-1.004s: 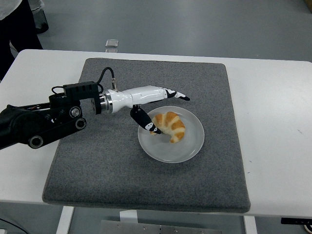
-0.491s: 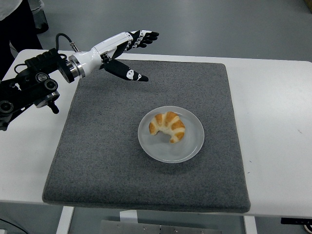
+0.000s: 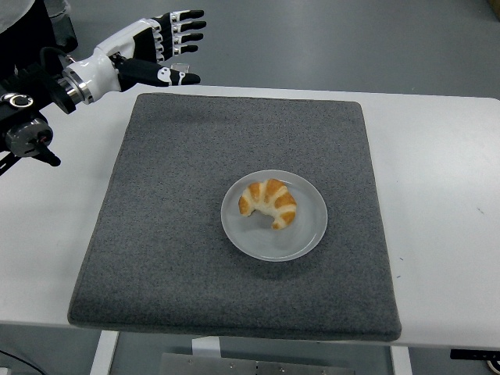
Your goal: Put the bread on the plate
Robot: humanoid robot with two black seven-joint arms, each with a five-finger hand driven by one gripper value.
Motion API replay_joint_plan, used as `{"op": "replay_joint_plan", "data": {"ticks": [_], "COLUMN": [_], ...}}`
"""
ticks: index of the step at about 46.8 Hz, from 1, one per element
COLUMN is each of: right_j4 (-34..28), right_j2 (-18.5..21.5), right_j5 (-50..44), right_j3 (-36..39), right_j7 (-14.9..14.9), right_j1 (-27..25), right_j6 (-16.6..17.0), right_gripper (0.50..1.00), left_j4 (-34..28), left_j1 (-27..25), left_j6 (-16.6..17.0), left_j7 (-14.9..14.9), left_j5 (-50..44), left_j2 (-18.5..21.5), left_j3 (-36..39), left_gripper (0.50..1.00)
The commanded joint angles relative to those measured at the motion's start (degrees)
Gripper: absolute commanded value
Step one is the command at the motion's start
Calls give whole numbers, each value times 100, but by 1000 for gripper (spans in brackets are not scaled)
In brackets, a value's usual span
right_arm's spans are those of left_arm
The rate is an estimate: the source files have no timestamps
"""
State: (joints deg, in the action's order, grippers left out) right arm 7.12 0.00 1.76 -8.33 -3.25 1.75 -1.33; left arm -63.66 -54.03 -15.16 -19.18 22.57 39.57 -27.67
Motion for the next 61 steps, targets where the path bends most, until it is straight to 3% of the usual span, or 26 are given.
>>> {"op": "replay_joint_plan", "data": {"ticks": [1, 7, 14, 26, 40, 61], "right_j4": [0, 0, 0, 35, 79, 79], "right_j2": [0, 0, 0, 0, 0, 0], "right_j5": [0, 0, 26, 26, 35, 53], "right_j3": [-2, 7, -10, -10, -2, 7], "right_j7": [0, 0, 0, 0, 0, 17], "right_j1": [0, 0, 0, 0, -17, -44], "right_j6": [2, 2, 37, 54, 45, 10], "right_gripper": [930, 930, 930, 930, 930, 932], "left_j4": [213, 512, 609, 609, 626, 714], "left_j1": [-3, 24, 32, 85, 366, 472], "left_j6": [-242, -479, -515, -445, -444, -444], "left_j7": [37, 221, 766, 1065, 1153, 1258], "left_j5": [-383, -1104, -1781, -2853, -3759, -3962], "left_j2": [24, 24, 24, 103, 314, 332], "left_j3": [-55, -90, -107, -116, -107, -107], "left_gripper": [999, 999, 999, 999, 999, 999]}}
